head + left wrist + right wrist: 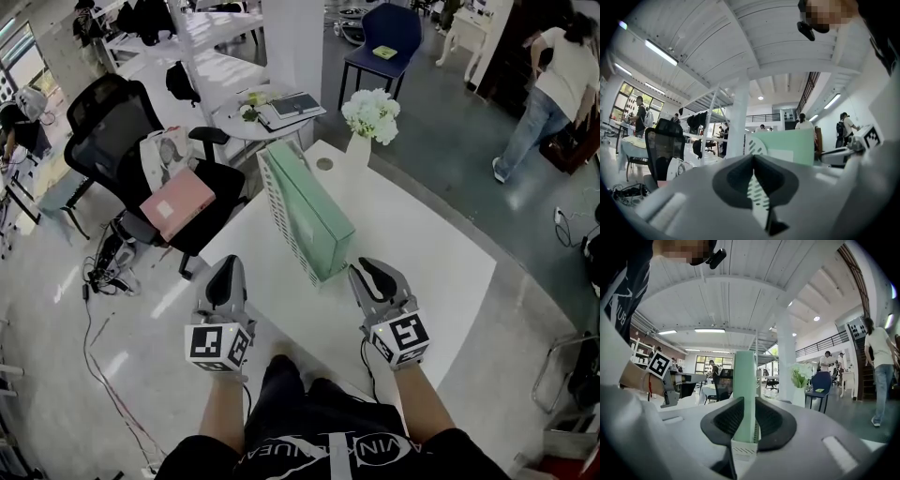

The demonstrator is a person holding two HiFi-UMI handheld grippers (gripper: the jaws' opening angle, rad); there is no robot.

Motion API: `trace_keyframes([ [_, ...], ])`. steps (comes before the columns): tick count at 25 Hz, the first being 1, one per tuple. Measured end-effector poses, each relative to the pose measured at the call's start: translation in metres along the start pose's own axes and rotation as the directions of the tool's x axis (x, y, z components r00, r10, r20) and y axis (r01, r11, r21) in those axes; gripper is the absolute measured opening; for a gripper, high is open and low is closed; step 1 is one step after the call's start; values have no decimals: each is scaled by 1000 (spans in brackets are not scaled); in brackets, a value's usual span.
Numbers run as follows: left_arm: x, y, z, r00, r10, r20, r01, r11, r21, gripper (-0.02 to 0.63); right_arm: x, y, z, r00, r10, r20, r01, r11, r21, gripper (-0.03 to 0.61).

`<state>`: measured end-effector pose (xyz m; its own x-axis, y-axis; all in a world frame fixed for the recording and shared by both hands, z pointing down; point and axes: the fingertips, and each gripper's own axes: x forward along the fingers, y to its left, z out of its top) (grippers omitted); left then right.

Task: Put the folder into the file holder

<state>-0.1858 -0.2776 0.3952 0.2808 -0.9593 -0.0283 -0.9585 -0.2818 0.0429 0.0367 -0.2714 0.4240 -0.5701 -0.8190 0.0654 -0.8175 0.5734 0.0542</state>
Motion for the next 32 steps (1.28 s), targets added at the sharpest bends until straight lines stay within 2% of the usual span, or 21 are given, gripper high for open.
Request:
trace_keyframes([
  [1,0,-1,1,1000,0,1,0,1000,0,0,-2,-2,2,1000,-6,3,6,1000,0,72],
  [11,-2,-3,12,1000,0,5,0,1000,-2,0,-15,-28,22,998,-60,28,59,997,42,8],
  [17,1,-10,28,1000,-19,13,19,1000,13,0,-19,-41,42,996,-64,65,59,995,82,6],
  [32,5,-10,61,998,-14,65,11,999,52,0,-21,-60,73,989,-76,127,67,995,76,6],
])
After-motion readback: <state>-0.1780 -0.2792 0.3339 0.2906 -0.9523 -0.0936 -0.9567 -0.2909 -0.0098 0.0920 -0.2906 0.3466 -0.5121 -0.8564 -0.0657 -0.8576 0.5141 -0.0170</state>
